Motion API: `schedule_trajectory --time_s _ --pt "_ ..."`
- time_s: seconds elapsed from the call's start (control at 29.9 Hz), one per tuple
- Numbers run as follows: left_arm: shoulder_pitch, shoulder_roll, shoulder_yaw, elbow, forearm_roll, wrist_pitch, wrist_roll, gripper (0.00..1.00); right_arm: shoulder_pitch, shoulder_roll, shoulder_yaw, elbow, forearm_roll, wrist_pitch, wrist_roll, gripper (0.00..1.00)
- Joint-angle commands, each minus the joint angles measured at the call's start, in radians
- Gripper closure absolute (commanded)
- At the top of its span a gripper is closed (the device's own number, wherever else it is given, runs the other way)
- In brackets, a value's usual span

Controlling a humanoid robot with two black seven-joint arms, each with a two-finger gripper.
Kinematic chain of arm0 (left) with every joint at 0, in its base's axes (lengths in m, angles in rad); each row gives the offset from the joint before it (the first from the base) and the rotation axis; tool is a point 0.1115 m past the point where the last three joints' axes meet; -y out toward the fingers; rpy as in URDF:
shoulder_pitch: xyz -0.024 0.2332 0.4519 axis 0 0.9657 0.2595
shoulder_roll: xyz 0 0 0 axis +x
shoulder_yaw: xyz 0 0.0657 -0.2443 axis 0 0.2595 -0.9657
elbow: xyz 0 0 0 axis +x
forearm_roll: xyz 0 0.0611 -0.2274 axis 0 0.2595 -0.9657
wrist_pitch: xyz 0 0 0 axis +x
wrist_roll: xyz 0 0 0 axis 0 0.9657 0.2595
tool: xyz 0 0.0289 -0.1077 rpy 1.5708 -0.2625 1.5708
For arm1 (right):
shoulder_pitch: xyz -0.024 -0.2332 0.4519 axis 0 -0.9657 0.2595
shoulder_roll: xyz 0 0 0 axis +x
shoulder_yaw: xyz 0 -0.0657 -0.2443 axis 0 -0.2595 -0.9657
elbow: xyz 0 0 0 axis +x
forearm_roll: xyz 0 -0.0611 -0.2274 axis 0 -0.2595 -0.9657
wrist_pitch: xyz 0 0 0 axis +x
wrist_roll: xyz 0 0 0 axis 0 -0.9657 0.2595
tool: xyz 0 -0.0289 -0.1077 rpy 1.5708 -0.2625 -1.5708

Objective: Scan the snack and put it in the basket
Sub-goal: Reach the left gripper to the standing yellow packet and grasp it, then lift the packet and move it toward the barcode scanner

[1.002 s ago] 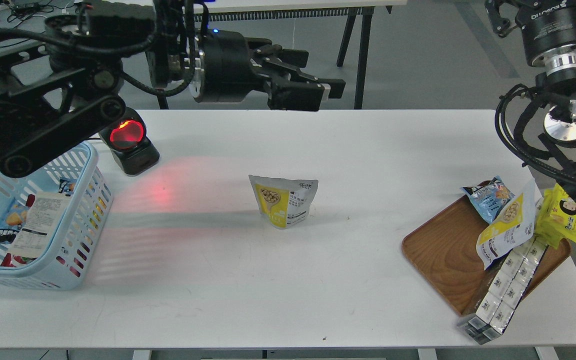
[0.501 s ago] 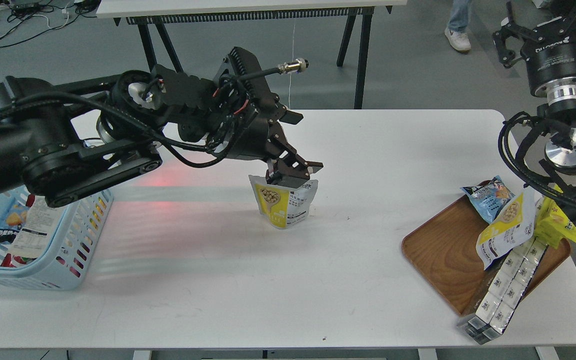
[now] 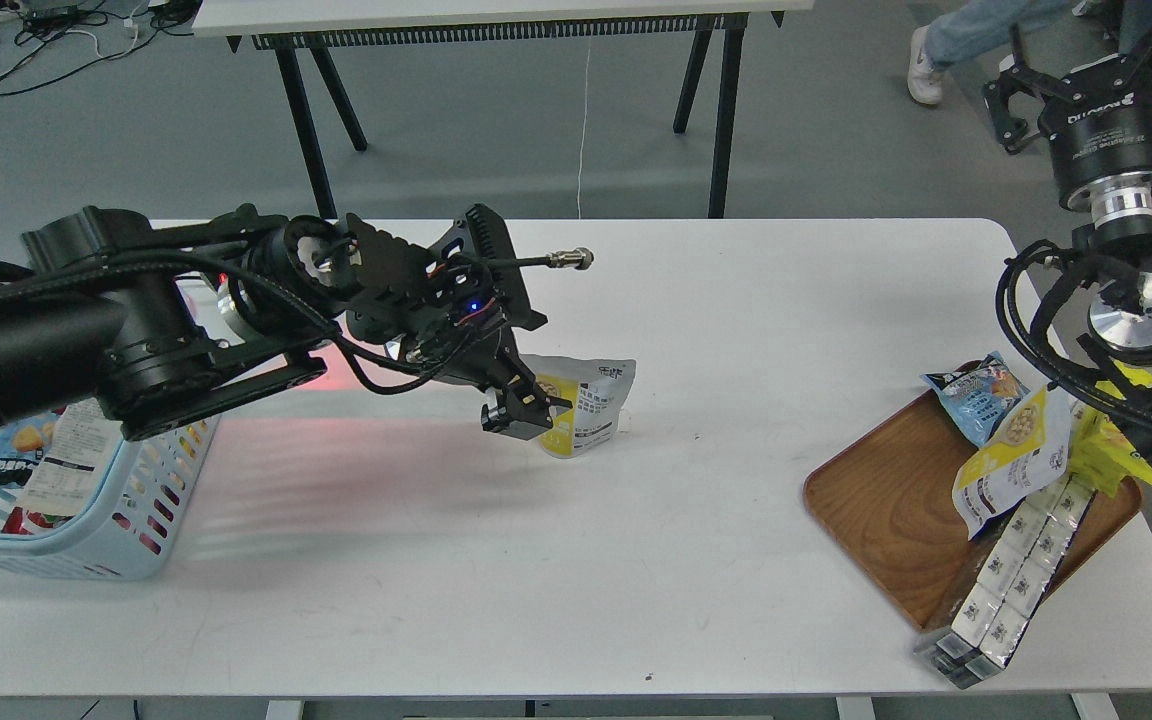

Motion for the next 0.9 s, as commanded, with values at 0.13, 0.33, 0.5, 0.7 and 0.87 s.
schedule_trajectory --time_s 0.13,0.33,0.5,0.7,0.87 --pt "0.008 -0.045 0.0 0.06 0.0 0.0 -0.001 0.31 -0.001 -0.009 -0.003 0.0 0.0 0.0 0.0 0.01" --pt "0.013 -0.06 0.0 0.061 0.0 0.0 0.001 0.5 -0.004 -0.012 -0.002 0.0 0.0 0.0 0.0 0.01" --pt "0.016 -0.076 -0.001 0.094 0.0 0.0 0.001 0.64 -0.014 -0.012 -0.002 0.0 0.0 0.0 0.0 0.01" --pt "0.014 -0.082 -0.001 0.114 0.0 0.0 -0.001 0.86 -0.016 -0.014 -0.002 0.0 0.0 0.0 0.0 0.01" --pt "0.016 -0.08 -0.001 0.112 0.0 0.0 -0.004 0.96 -0.016 -0.015 -0.002 0.0 0.0 0.0 0.0 0.01"
